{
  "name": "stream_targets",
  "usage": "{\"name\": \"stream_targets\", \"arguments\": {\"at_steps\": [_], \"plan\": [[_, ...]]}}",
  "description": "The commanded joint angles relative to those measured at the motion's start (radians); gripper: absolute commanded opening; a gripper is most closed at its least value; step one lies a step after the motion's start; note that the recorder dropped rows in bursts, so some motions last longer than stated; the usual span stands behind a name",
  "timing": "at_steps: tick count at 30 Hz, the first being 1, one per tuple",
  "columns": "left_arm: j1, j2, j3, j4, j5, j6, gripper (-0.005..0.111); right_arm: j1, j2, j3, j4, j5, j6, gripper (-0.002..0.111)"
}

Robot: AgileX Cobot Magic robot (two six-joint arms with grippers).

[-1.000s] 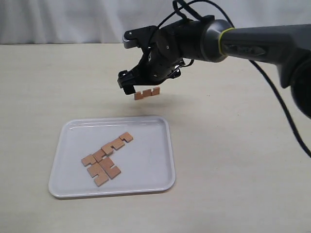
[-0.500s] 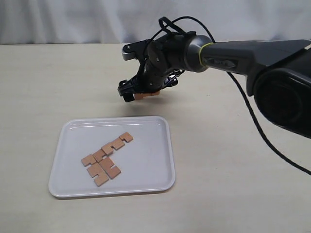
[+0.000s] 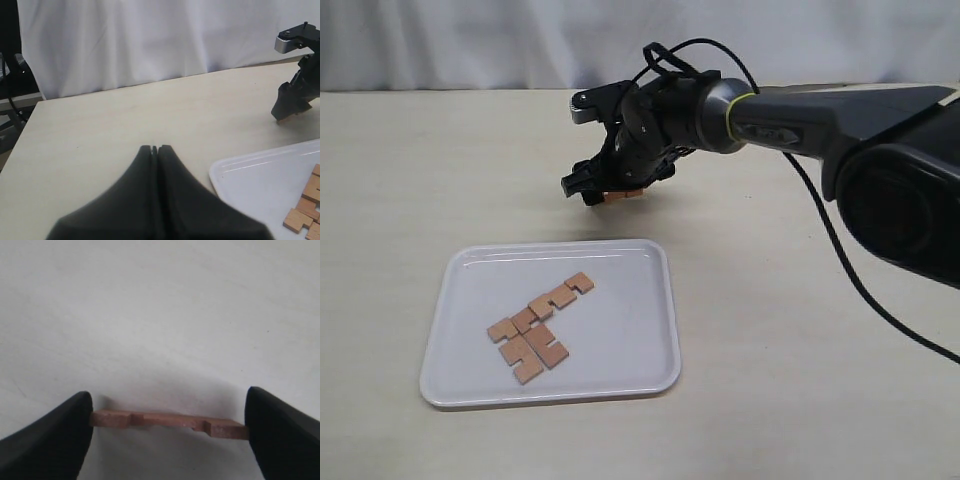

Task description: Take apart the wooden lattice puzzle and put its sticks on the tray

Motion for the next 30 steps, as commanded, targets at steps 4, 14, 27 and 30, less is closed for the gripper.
{"name": "stream_targets", "arguments": {"at_steps": [4,14,27,30], "plan": [[0.01,-0.002,0.003,-0.002,-0.009,0.005,0.0,0.038,-0.072,0.0,-0.002,0.007,-0.014,0.005],[0.01,-0.002,0.003,-0.002,-0.009,0.005,0.0,0.175,-0.226,0.132,0.01,-0.094,-0.167,0.005],[0.01,-0.002,0.003,-0.002,-0.009,0.005,0.0,0.184,-0.466,0.597,0.148,-0.351,-0.345,0.005],[0.01,-0.002,0.003,-0.002,-0.009,0.005,0.0,0.184,-0.485,0.689,0.152,-0.379,-0.345,0.005]]}}
